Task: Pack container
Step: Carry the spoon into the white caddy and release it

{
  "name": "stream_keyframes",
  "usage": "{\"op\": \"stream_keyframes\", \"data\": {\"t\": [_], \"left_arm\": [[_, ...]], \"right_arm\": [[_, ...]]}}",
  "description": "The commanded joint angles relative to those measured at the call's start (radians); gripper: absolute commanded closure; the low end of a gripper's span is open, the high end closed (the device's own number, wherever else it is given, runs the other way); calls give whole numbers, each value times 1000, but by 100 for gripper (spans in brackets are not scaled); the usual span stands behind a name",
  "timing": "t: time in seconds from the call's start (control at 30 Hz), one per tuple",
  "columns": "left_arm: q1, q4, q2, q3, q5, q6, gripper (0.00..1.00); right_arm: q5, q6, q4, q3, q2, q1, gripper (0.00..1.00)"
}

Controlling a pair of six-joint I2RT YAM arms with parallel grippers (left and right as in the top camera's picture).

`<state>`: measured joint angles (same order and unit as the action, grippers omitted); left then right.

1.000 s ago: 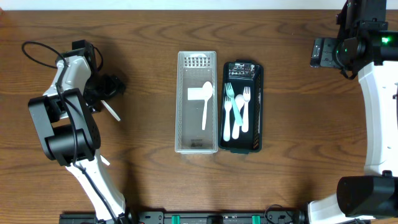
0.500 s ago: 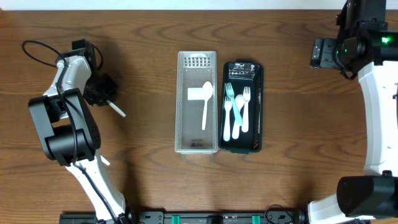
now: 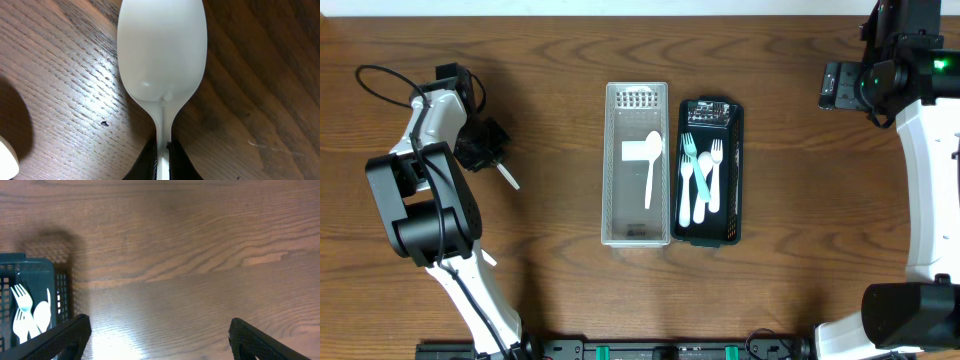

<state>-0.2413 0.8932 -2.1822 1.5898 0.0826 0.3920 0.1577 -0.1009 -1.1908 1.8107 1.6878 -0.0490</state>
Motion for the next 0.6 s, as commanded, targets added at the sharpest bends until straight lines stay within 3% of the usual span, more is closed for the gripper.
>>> {"op": "stream_keyframes", "data": {"t": [0.0,0.27,0.43,0.57], "left_arm": [[8,33,7,-8,-7,-22,94],[165,173,217,104,-8,-87,94],[374,153,396,105,-26,-134,94],[541,145,435,105,-42,-134,94]], "right_arm": [[11,13,-3,0,1,-11,9],[10,13,-2,0,1,-11,9],[10,13,-2,0,1,-11,9],[10,13,2,0,1,-11,9]]}}
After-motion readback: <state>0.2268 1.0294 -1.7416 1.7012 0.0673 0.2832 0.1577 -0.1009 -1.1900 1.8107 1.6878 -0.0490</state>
